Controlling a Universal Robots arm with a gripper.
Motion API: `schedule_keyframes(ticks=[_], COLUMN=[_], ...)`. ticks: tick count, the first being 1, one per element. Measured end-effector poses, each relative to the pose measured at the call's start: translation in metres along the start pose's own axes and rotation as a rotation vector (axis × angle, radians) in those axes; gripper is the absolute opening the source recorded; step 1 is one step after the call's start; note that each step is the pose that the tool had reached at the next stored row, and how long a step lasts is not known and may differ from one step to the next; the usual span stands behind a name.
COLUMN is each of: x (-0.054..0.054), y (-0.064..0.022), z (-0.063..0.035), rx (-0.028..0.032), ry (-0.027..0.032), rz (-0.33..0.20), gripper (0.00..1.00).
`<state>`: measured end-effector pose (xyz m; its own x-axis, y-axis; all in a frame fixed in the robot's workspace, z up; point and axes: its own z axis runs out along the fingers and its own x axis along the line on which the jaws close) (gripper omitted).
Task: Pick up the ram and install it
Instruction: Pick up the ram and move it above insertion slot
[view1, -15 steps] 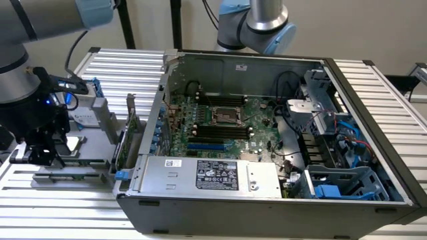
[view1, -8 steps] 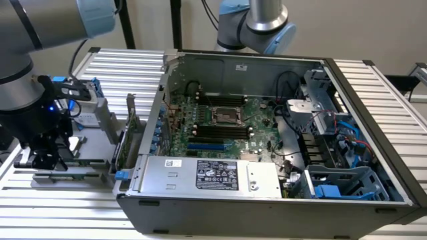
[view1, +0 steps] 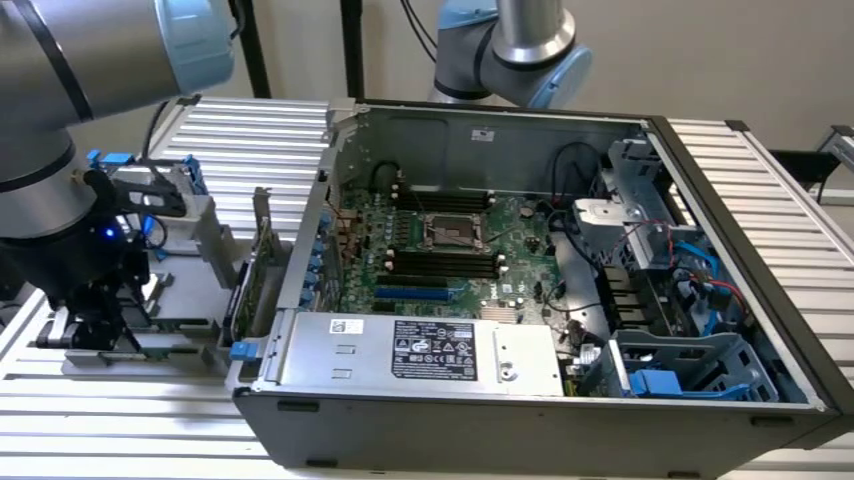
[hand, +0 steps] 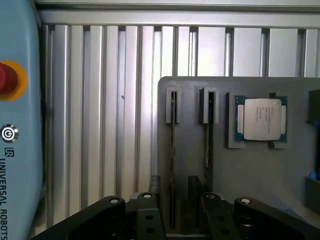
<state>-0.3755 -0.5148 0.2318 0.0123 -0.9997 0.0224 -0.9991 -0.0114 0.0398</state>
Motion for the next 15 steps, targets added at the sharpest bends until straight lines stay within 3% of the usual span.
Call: schedule_keyframes(ticks=[15], x=[0.0], y=[0.0015], z=[0.0272], rx=[0.0001], ry=[-0.0001], rz=[0.0], gripper=[0.36])
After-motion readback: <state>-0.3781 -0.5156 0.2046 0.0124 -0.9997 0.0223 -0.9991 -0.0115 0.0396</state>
